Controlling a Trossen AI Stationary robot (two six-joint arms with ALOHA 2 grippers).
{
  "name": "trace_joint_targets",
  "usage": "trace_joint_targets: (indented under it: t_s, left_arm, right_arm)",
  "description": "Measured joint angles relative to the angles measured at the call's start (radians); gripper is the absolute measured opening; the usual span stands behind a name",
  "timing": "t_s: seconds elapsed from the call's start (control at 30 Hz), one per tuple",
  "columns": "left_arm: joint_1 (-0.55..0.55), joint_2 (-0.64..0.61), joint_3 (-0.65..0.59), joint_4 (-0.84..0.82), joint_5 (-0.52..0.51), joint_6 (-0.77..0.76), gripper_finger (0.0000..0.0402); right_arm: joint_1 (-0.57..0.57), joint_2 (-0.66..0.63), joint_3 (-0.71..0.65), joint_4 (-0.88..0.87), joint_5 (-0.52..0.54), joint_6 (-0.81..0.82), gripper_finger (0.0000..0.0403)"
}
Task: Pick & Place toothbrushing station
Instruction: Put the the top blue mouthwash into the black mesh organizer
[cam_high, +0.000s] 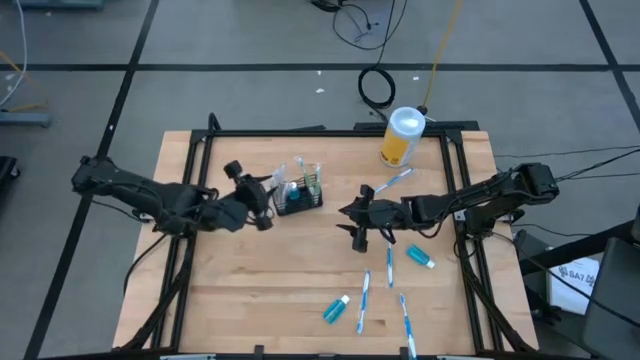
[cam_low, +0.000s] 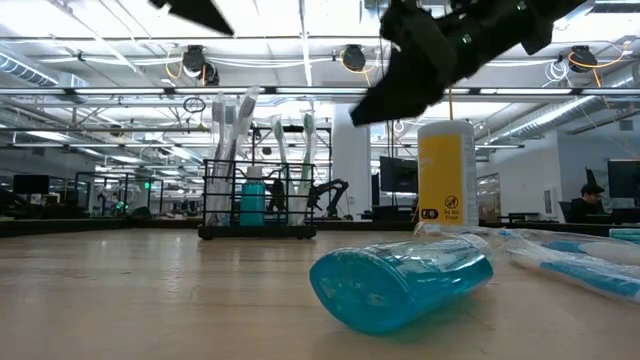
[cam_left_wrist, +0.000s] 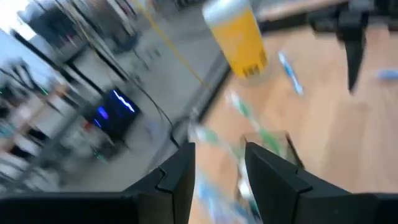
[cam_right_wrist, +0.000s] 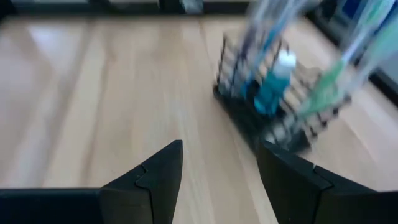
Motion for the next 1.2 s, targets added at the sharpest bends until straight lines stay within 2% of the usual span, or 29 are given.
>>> trace_joint_targets:
  t_s: [0.07, 0.13, 0.23, 0.3, 0.4, 0.5, 0.6, 0.73, 0.87, 1.2]
  left_arm:
    - [-0.002, -0.049, -0.001, -0.118, 0.039, -0.113, 0.0147]
    - [-0.011, -0.114, 0.000, -0.239, 0.030, -0.190, 0.0147]
    - [-0.023, -0.190, 0.000, -0.379, -0.058, -0.332, 0.0147]
    - [-0.028, -0.244, 0.000, -0.436, -0.135, -0.416, 0.0147]
    - [-0.035, -0.311, 0.000, -0.497, -0.166, -0.458, 0.0147]
    - [-0.035, -0.339, 0.000, -0.524, -0.160, -0.459, 0.0147]
    - [-0.035, -0.348, -0.011, -0.523, -0.158, -0.460, 0.0147]
    - [-0.035, -0.345, -0.028, -0.523, -0.156, -0.478, 0.0147]
    - [-0.035, -0.345, -0.051, -0.524, -0.146, -0.504, 0.0147]
    - [-0.035, -0.345, -0.056, -0.522, -0.105, -0.509, 0.0147]
  right_arm:
    - [-0.001, -0.009, 0.000, -0.091, 0.042, -0.001, 0.0196]
    - [-0.007, -0.011, 0.001, -0.155, 0.120, 0.006, 0.0196]
    - [-0.029, -0.022, 0.000, -0.302, 0.248, 0.043, 0.0196]
    - [-0.061, -0.038, 0.001, -0.397, 0.263, 0.067, 0.0196]
    - [-0.131, -0.061, -0.001, -0.561, 0.226, 0.137, 0.0196]
    - [-0.219, -0.073, 0.000, -0.625, 0.167, 0.165, 0.0196]
    - [-0.307, -0.069, 0.000, -0.642, 0.050, 0.094, 0.0196]
    - [-0.389, -0.035, 0.000, -0.642, 0.004, -0.061, 0.0196]
    - [-0.447, 0.004, 0.000, -0.622, -0.109, -0.133, 0.0196]
    - [-0.510, 0.083, 0.000, -0.595, -0.112, -0.193, 0.0196]
